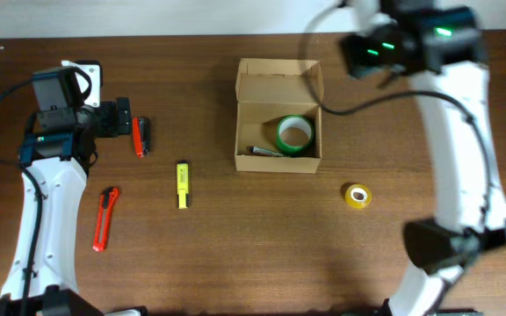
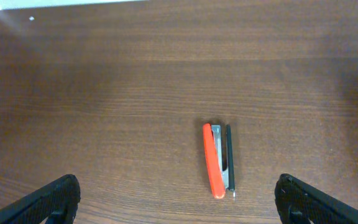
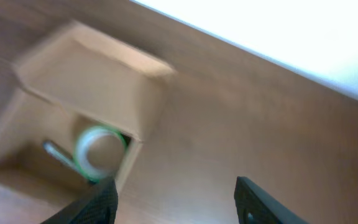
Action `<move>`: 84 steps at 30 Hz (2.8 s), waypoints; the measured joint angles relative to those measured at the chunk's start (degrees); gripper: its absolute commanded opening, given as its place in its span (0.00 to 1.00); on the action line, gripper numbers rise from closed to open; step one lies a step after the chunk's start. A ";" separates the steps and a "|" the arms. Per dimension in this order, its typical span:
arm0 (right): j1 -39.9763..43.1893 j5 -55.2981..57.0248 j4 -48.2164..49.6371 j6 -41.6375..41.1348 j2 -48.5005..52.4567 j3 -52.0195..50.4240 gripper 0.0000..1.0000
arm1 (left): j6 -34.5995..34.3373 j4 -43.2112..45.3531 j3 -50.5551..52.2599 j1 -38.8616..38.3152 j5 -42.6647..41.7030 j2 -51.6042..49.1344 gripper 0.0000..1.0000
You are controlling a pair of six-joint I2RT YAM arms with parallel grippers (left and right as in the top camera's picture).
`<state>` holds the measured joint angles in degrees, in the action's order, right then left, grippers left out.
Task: Pack container
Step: 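Move the right gripper to the yellow tape roll and grasp it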
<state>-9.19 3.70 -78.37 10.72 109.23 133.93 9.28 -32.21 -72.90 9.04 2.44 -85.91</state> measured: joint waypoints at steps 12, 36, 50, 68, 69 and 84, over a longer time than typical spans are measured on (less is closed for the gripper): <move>12.85 -4.44 7.19 -9.01 -24.30 -55.08 0.68 | 2.12 4.28 -0.13 0.00 0.20 -1.86 1.00; 13.29 -11.10 28.37 -12.35 -11.87 -75.82 0.64 | 2.32 3.91 -0.15 0.00 0.20 -1.86 1.00; 15.89 -10.64 33.42 -15.23 -10.71 -78.40 0.59 | 2.32 3.89 -0.15 0.00 0.20 -1.86 0.99; 16.09 -8.57 34.91 -17.59 -9.53 -78.47 0.04 | 2.32 3.89 -0.15 0.00 0.20 -1.86 0.99; 16.09 -8.55 34.91 -17.59 -9.53 -78.44 0.04 | 2.32 3.89 -0.15 0.00 0.20 -1.86 0.99; 16.09 -8.26 23.89 -16.22 -9.97 -64.24 0.04 | 2.32 4.39 -0.15 0.00 0.20 -1.86 0.99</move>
<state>6.90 -4.56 -54.48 -5.50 99.26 69.69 11.60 -27.81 -73.06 9.04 2.63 -87.77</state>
